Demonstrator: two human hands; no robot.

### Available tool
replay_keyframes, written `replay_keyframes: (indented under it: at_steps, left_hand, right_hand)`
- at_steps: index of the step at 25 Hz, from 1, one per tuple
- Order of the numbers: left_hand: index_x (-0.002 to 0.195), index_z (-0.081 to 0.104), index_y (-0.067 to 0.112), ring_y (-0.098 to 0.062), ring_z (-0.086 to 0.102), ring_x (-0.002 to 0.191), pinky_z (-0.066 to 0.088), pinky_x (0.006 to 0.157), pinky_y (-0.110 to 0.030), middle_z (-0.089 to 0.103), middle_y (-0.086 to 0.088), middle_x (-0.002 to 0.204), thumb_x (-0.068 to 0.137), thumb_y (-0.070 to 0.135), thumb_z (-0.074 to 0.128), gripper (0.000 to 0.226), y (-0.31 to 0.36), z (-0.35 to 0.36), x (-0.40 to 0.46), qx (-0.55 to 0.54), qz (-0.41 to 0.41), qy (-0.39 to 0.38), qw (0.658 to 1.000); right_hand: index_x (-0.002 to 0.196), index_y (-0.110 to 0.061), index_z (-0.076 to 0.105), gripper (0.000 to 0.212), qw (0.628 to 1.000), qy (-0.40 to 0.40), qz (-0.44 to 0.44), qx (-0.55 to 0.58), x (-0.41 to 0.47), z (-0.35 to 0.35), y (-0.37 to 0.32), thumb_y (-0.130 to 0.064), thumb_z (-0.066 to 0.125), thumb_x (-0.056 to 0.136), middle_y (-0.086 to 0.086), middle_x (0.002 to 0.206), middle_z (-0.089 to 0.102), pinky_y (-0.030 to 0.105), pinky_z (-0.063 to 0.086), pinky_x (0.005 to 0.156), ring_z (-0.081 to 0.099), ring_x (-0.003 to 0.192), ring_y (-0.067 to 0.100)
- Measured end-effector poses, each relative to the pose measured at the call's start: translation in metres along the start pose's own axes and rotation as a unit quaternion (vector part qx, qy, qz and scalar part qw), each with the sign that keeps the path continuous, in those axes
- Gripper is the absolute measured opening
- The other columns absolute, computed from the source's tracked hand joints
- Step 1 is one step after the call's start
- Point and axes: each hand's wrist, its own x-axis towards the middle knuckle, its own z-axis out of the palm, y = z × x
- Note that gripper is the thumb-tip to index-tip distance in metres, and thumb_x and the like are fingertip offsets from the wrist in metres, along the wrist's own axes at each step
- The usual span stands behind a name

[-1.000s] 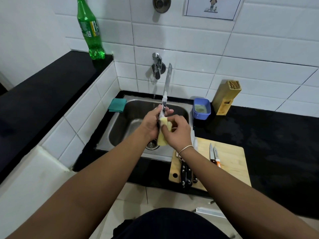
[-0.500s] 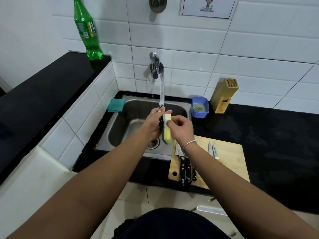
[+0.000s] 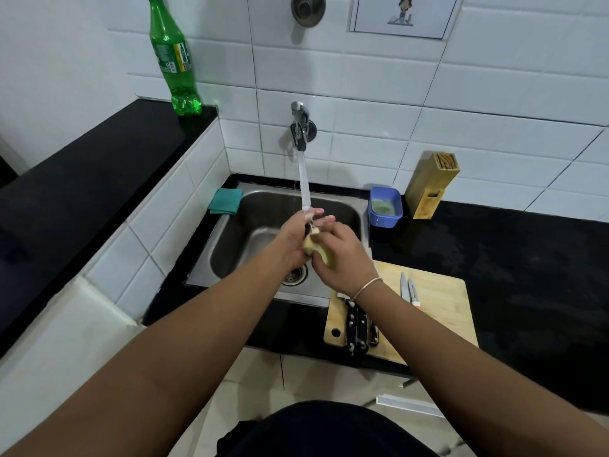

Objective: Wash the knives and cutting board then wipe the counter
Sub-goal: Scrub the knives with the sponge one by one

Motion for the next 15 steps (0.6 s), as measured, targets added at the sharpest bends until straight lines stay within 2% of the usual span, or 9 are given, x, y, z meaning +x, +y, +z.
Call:
replay_keyframes:
  at_steps: [2,5,6,9,10,11,12,14,15]
  left_hand:
    - [0.099,0.059,0.01,-0.025,0.067,0.086,0.055,0.086,-0.039,0.072,-0.014,0.096,0.107,0.035,0.04,0.033,0.001,-0.004,0.002,-0.001,-0.015,0.001,1.0]
    - [0.095,0.062,0.018,-0.019,0.063,0.08,0.051,0.076,-0.033,0.067,-0.005,0.092,0.108,0.038,0.035,0.036,-0.009,-0.004,0.001,0.034,-0.035,-0.008,0.999]
    - [0.096,0.062,0.019,-0.018,0.061,0.079,0.049,0.074,-0.032,0.065,-0.003,0.09,0.107,0.036,0.035,0.034,-0.012,-0.004,0.002,0.033,-0.039,-0.013,0.999]
    - [0.097,0.062,0.013,-0.021,0.061,0.082,0.05,0.078,-0.036,0.064,-0.01,0.091,0.107,0.032,0.038,0.032,-0.011,-0.008,0.005,0.009,-0.028,-0.017,0.999]
    - [0.097,0.061,0.012,-0.023,0.063,0.083,0.051,0.08,-0.038,0.066,-0.011,0.093,0.107,0.032,0.04,0.031,-0.011,-0.01,0.007,0.001,-0.029,-0.02,0.999]
    - [0.095,0.06,0.013,-0.023,0.064,0.084,0.051,0.08,-0.039,0.069,-0.011,0.095,0.107,0.031,0.042,0.028,-0.012,-0.01,0.008,0.002,-0.03,-0.02,0.999]
    - [0.093,0.058,0.016,-0.023,0.065,0.083,0.052,0.078,-0.04,0.07,-0.009,0.094,0.106,0.03,0.044,0.024,-0.014,-0.009,0.009,0.011,-0.032,-0.018,0.999]
    - [0.088,0.054,0.018,-0.018,0.062,0.071,0.052,0.067,-0.035,0.066,-0.004,0.082,0.103,0.021,0.051,0.016,-0.017,-0.005,0.012,0.043,-0.028,0.002,0.999]
    - [0.087,0.052,0.017,-0.016,0.059,0.066,0.05,0.062,-0.032,0.061,-0.004,0.078,0.102,0.016,0.054,0.014,-0.019,-0.002,0.014,0.052,-0.019,0.015,0.998]
  right_hand:
    - [0.104,-0.001,0.069,0.028,0.999,-0.021,-0.032,-0.01,-0.005,-0.002,0.007,-0.007,0.072,0.078,0.016,0.112,0.061,0.035,0.049,0.094,0.058,0.103,0.03]
    - [0.108,-0.005,0.068,0.027,0.988,0.024,0.154,0.019,0.007,-0.001,0.004,-0.013,0.069,0.082,0.009,0.111,0.06,0.037,0.05,0.093,0.058,0.102,0.024]
    - [0.109,-0.006,0.067,0.027,0.986,0.032,0.162,0.019,0.008,0.0,0.003,-0.014,0.069,0.083,0.008,0.111,0.06,0.036,0.049,0.093,0.057,0.102,0.022]
    - [0.107,-0.003,0.067,0.028,1.0,-0.019,-0.016,0.009,-0.007,0.0,0.008,-0.01,0.07,0.08,0.014,0.111,0.059,0.031,0.047,0.094,0.056,0.104,0.025]
    - [0.106,-0.002,0.068,0.028,0.998,-0.033,-0.044,0.006,-0.011,-0.002,0.013,-0.009,0.071,0.079,0.015,0.111,0.059,0.03,0.047,0.094,0.055,0.105,0.025]
    - [0.105,-0.001,0.068,0.028,0.999,-0.032,-0.03,0.001,-0.011,-0.005,0.017,-0.009,0.071,0.078,0.014,0.111,0.059,0.029,0.047,0.094,0.056,0.104,0.025]
    - [0.105,-0.001,0.067,0.028,1.0,-0.014,0.022,0.001,-0.009,-0.006,0.02,-0.009,0.071,0.078,0.014,0.11,0.059,0.031,0.048,0.093,0.056,0.103,0.025]
    - [0.105,-0.001,0.067,0.028,0.993,0.006,0.115,0.001,-0.003,-0.004,0.016,-0.01,0.071,0.079,0.013,0.107,0.059,0.037,0.05,0.089,0.056,0.1,0.026]
    - [0.106,0.0,0.067,0.029,0.996,-0.006,0.091,-0.014,-0.003,-0.001,0.014,-0.011,0.071,0.079,0.014,0.107,0.059,0.038,0.05,0.088,0.056,0.1,0.028]
